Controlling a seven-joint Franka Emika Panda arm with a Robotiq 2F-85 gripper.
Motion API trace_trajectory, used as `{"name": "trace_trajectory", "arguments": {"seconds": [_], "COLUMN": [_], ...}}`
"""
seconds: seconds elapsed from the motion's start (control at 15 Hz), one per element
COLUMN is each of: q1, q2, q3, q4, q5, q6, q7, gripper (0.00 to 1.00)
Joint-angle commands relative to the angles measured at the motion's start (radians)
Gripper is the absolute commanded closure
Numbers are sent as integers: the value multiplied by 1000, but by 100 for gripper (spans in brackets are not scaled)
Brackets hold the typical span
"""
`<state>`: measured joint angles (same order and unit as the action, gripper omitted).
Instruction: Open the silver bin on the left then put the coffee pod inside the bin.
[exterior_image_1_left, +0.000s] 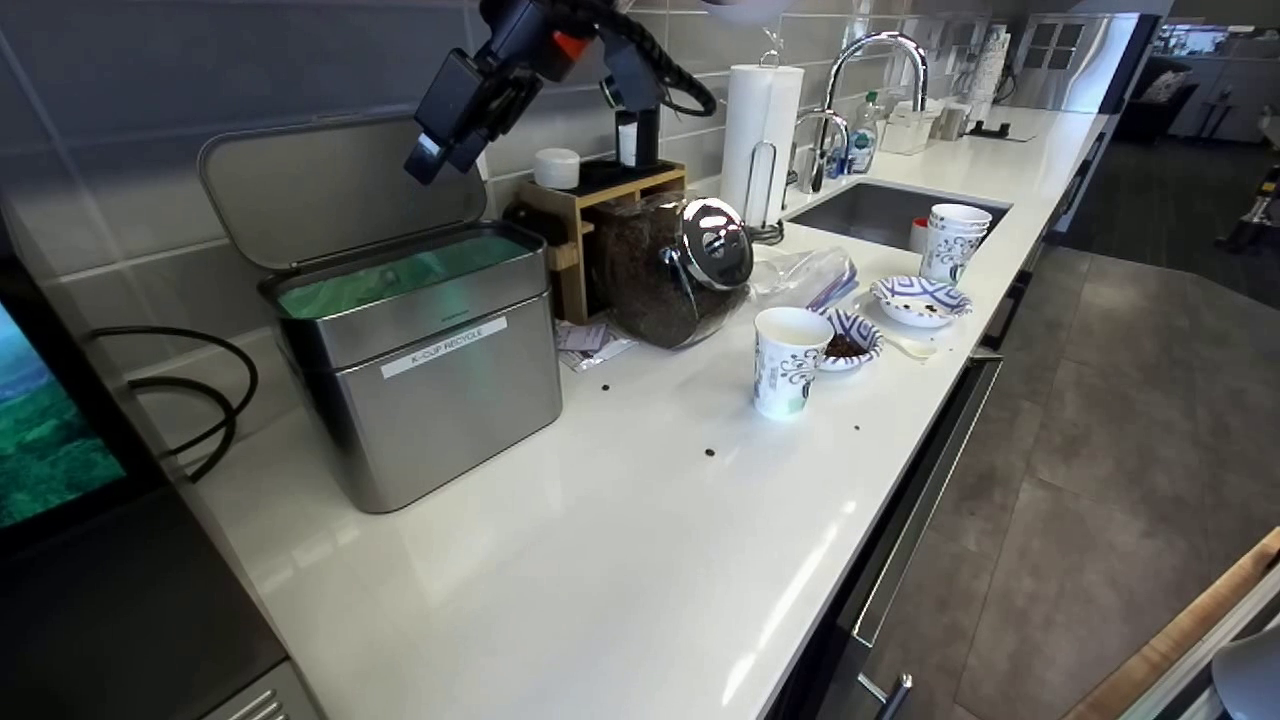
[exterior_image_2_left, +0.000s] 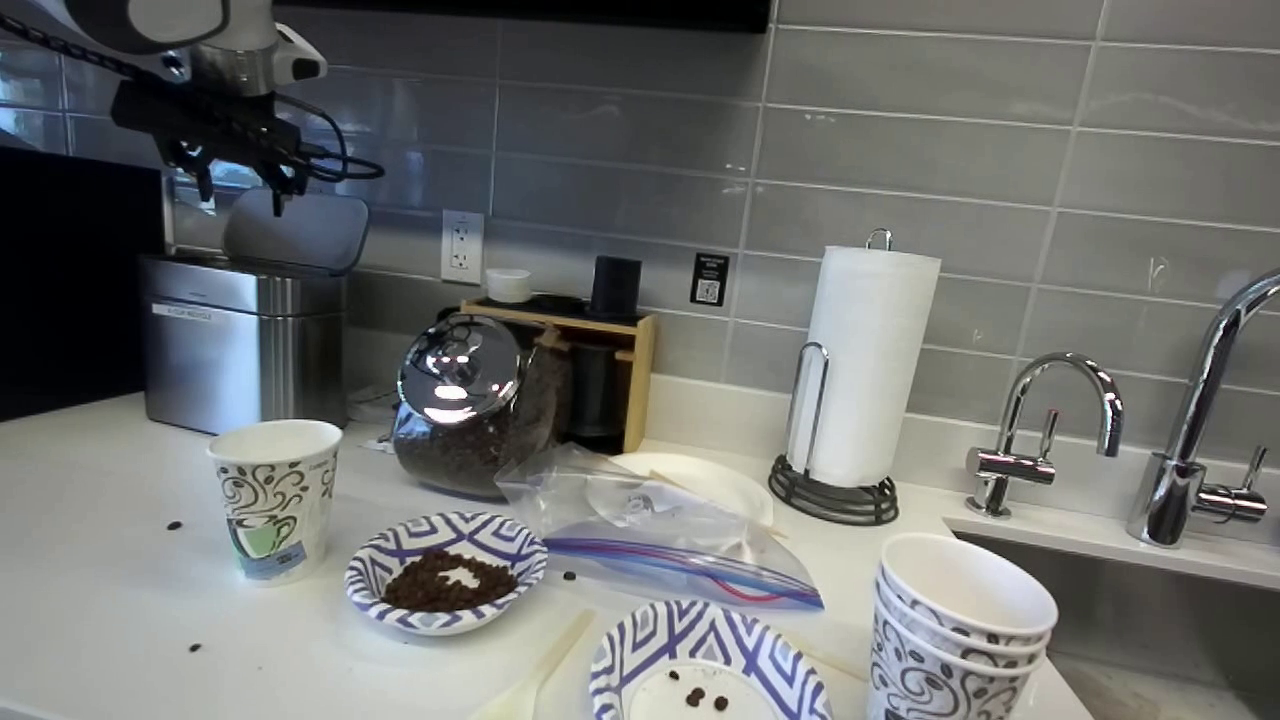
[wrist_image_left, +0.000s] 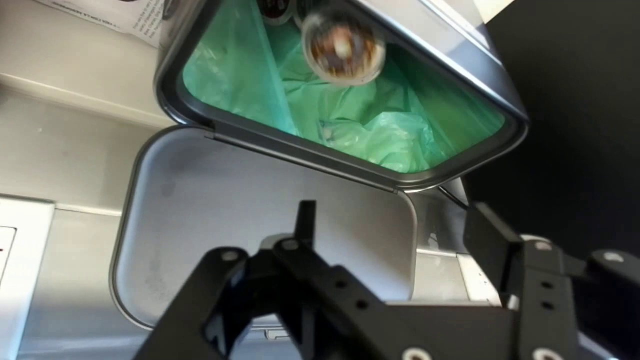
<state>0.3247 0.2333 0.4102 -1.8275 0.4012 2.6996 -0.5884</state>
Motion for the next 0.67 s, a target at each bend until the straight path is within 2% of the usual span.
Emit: {"name": "trace_trajectory", "arguments": {"seconds": [0.0,0.2,0.27,0.6], "q1": [-14,-17,-37,-38], "q2": [13,9,11,-8], "q3": [12,12,32,21], "q4": [23,21,26,38], "q5": [10,8,-16,-29], "q6": [-44,-59,-83,-216], "q7": [-18,-19,-1,12], "gripper": [0,0,0,0]}}
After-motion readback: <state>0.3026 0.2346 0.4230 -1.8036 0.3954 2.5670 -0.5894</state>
